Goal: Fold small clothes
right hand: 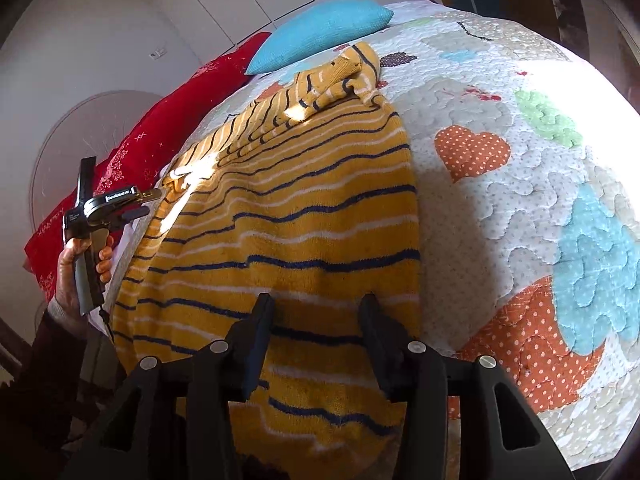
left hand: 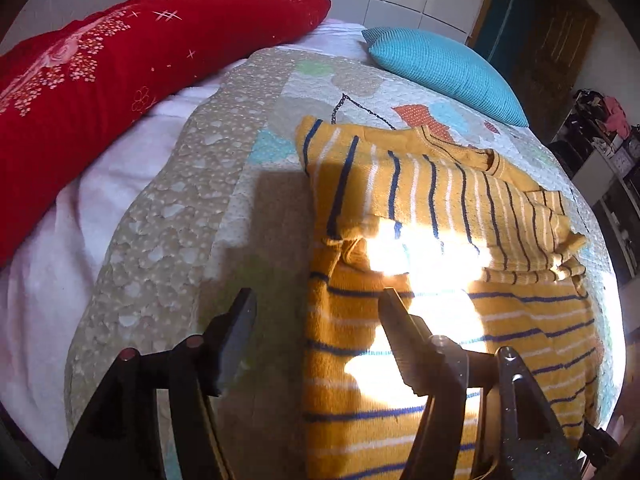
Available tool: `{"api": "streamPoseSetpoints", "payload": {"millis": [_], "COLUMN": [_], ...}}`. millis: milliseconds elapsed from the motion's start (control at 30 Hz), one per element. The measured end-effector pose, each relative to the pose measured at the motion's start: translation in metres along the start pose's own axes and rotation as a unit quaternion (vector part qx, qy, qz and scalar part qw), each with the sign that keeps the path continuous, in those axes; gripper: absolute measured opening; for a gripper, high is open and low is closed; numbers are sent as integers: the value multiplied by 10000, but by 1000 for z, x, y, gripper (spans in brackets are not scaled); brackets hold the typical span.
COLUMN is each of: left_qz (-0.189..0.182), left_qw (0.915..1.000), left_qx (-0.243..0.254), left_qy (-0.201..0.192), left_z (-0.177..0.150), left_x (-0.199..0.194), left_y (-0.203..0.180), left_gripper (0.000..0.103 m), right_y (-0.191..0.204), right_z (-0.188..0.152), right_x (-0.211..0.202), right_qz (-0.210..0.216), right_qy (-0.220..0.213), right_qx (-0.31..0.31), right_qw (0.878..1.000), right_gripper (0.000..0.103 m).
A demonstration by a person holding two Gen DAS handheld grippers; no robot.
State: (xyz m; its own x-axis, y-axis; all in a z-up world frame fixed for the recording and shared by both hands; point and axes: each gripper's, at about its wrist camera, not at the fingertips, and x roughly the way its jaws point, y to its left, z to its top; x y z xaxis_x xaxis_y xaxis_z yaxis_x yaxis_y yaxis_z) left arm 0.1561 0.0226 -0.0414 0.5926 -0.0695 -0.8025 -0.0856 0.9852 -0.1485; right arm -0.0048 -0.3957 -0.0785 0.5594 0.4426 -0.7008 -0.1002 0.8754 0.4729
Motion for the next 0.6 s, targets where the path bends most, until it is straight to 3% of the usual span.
{"api": "streamPoseSetpoints", "payload": {"millis": [233, 300, 433, 467, 600], "left_qz": [446, 333, 157, 158, 624], "left_qw": [9989, 9993, 9998, 9998, 9965], "left_qx": [37, 99, 89, 92, 395], "left_qy": [-156, -125, 25, 93, 403], "left_z": [-61, -79, -108, -114, -135], "left_x": [-56, -64, -66, -61, -37], "left_y": [-22, -38, -64, -69, -82], "left_gripper": [70, 73, 80, 86, 95], "right_y": [5, 7, 12, 13, 18], "right_z": [-5, -8, -14, -15, -19], "right_x": [8, 8, 8, 8, 8], "right_qz": [97, 78, -59, -94, -224], "right_qy": [-182, -281, -422, -455, -618], "right_qx": [13, 16, -38, -58, -187], "right_qw": [9998, 9996, 9991, 9989, 9977], "right_gripper": [73, 76, 76, 76, 79]}}
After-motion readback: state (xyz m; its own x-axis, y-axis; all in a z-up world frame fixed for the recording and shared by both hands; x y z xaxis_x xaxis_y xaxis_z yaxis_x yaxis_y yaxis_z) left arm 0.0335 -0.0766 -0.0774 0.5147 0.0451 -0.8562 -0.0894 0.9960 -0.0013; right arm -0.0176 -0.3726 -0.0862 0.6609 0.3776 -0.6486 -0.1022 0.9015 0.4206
